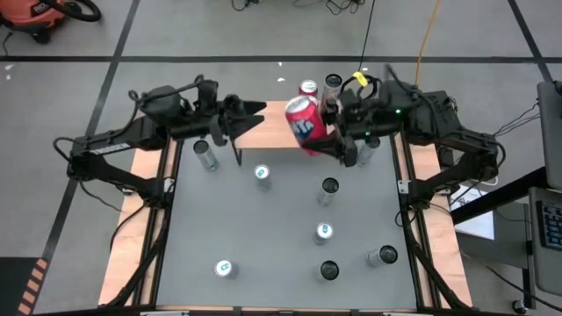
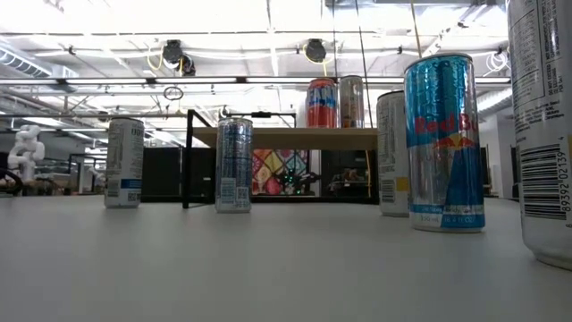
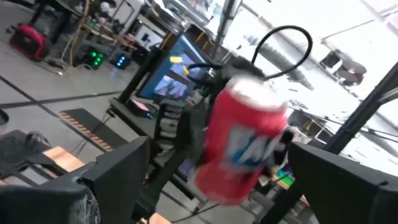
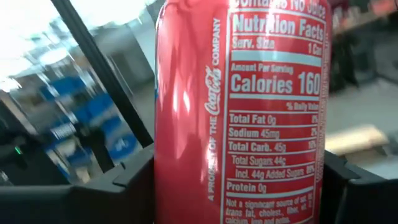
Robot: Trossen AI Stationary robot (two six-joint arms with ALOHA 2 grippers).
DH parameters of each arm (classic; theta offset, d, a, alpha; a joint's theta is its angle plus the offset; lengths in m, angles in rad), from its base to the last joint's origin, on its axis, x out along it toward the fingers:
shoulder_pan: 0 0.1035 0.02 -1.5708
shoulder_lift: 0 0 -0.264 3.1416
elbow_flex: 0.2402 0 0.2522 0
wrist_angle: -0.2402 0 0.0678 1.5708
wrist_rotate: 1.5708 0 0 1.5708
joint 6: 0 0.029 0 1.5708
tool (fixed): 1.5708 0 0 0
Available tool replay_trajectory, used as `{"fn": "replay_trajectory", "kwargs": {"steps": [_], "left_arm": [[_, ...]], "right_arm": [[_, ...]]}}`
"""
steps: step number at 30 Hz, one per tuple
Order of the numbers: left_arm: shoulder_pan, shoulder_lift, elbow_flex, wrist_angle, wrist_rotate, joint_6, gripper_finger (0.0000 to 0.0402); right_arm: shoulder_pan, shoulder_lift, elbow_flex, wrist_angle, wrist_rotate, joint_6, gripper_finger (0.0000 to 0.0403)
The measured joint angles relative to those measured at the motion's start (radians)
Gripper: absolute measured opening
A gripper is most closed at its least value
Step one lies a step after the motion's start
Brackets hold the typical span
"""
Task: Place canned beverage on shelf
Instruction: Put the orange soda can on the shelf aligned with the other orange soda can
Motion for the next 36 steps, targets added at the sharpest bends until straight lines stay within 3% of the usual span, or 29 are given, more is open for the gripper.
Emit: {"fn": "replay_trajectory", "kwargs": {"steps": [6, 16, 22, 29, 36], "left_arm": [[-0.02, 0.009, 0.0, 0.02, 0.044, -0.005, 0.0384], [-0.103, 0.011, -0.001, 0.016, 0.033, 0.082, 0.0384], [-0.122, 0.033, -0.001, 0.019, -0.006, 0.104, 0.0384], [-0.136, 0.083, -0.001, 0.127, 0.072, 0.097, 0.0384], [-0.136, 0.101, -0.001, 0.16, 0.031, 0.096, 0.0384]], "right_arm": [[0.008, 0.049, 0.0, 0.24, 0.004, 0.037, 0.0263], [0.025, 0.146, 0.0, 0.432, 0.002, 0.087, 0.0263], [0.03, 0.184, 0.0, 0.488, -0.003, 0.133, 0.0263], [0.03, 0.185, 0.0, 0.52, -0.024, 0.133, 0.0263], [0.028, 0.185, 0.001, 0.511, -0.018, 0.115, 0.0263]]}}
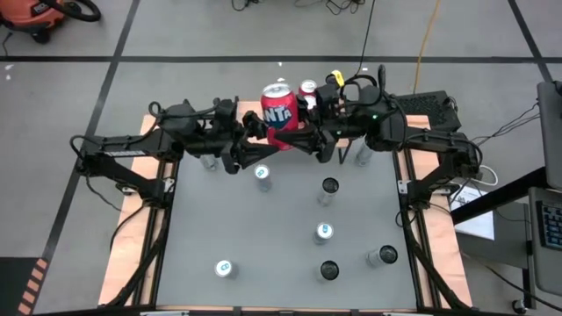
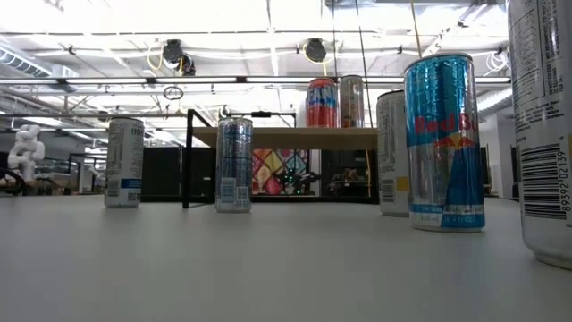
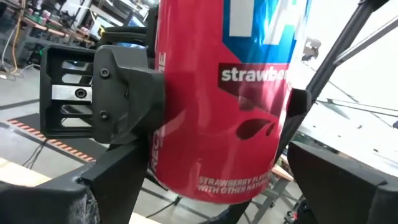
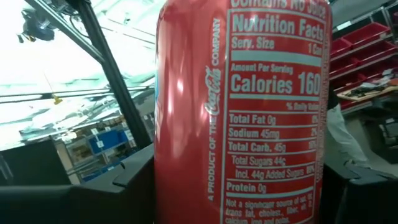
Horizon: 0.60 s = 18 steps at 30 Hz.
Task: Place canned beverage on shelf
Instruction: Put the orange soda can on the shelf aligned with the other orange soda can
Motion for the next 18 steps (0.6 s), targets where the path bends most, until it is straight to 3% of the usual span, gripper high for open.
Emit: {"fn": "replay_trajectory", "kwargs": {"steps": [7, 18], "left_arm": [[0.0, 0.0, 0.0, -0.013, -0.005, -0.05, 0.0376], [0.001, -0.002, -0.001, -0.074, -0.009, -0.042, 0.0299]], "right_arm": [[0.001, -0.001, 0.001, -0.047, 0.02, -0.037, 0.0263], [0.002, 0.0, 0.001, -0.092, 0.045, -0.052, 0.0263]]}}
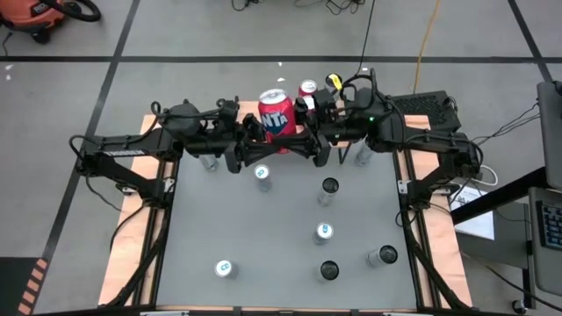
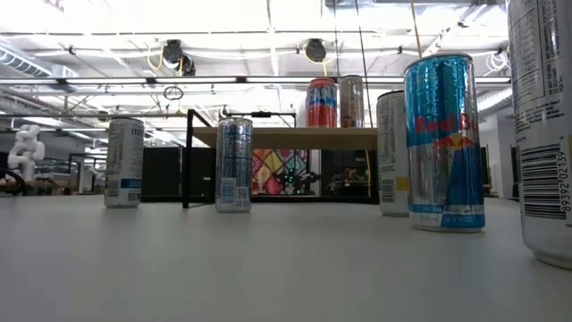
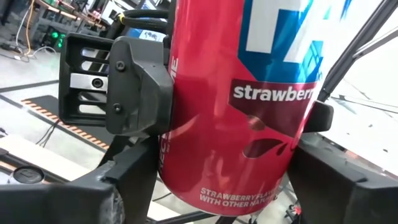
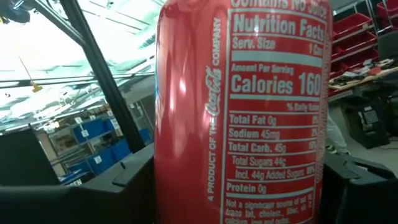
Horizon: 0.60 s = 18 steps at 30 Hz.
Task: Place canned beverage on shelf
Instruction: Put the orange soda can on the shelf aligned with the other orange soda can
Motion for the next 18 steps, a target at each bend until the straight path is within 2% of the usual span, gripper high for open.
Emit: {"fn": "replay_trajectory", "kwargs": {"steps": [10, 18], "left_arm": [[-0.001, 0.002, 0.0, -0.017, 0.0, -0.002, 0.0289], [0.003, 0.004, 0.0, -0.028, -0.028, 0.004, 0.0288]], "right_arm": [[0.004, -0.016, 0.0, -0.062, 0.001, -0.005, 0.0298], [0.002, -0.082, -0.002, -0.196, 0.087, -0.046, 0.0314]]}}
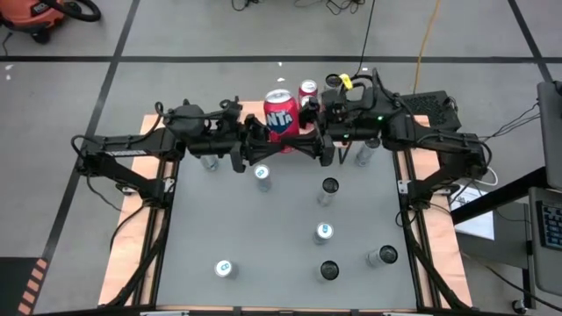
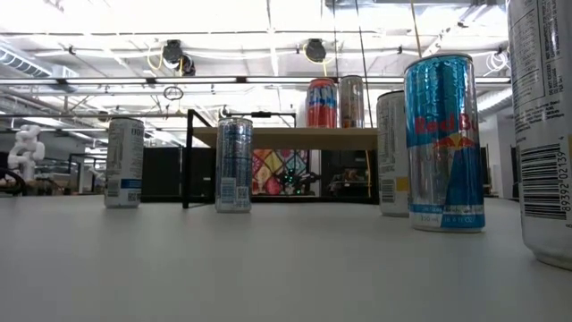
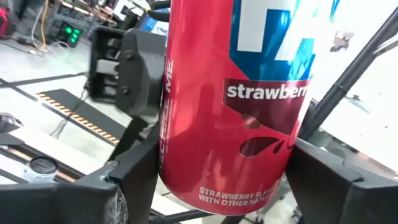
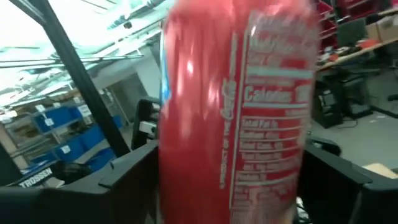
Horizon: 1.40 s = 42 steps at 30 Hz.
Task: Place canned beverage on shelf
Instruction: Put the orange soda can on the shelf aligned with the other orange soda can
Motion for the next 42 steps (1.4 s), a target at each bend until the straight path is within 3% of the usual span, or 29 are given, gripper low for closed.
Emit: {"fn": "replay_trajectory", "kwargs": {"steps": [5, 11, 19, 27, 35, 42], "left_arm": [[-0.002, -0.001, 0.0, -0.005, -0.079, 0.08, 0.0288], [-0.001, -0.002, 0.0, -0.033, -0.275, 0.165, 0.0288], [0.0, 0.021, 0.0, -0.112, -0.408, 0.227, 0.0288], [0.0, 0.094, 0.0, -0.094, -0.444, 0.224, 0.0288], [0.0, 0.148, 0.0, -0.032, -0.452, 0.224, 0.0288], [0.0, 0.159, 0.0, -0.025, -0.459, 0.231, 0.0288]], "right_arm": [[-0.013, -0.04, 0.0, -0.05, 0.046, -0.007, 0.0315], [-0.014, -0.083, 0.009, -0.095, 0.163, -0.042, 0.0315], [-0.024, -0.037, 0.268, -0.44, 0.282, -0.077, 0.0316], [-0.138, 0.048, 0.477, -0.655, 0.097, -0.087, 0.0316], [-0.226, 0.049, 0.48, -0.776, -0.056, -0.222, 0.0347], [-0.27, 0.07, 0.48, -0.838, -0.125, -0.254, 0.0359]]}}
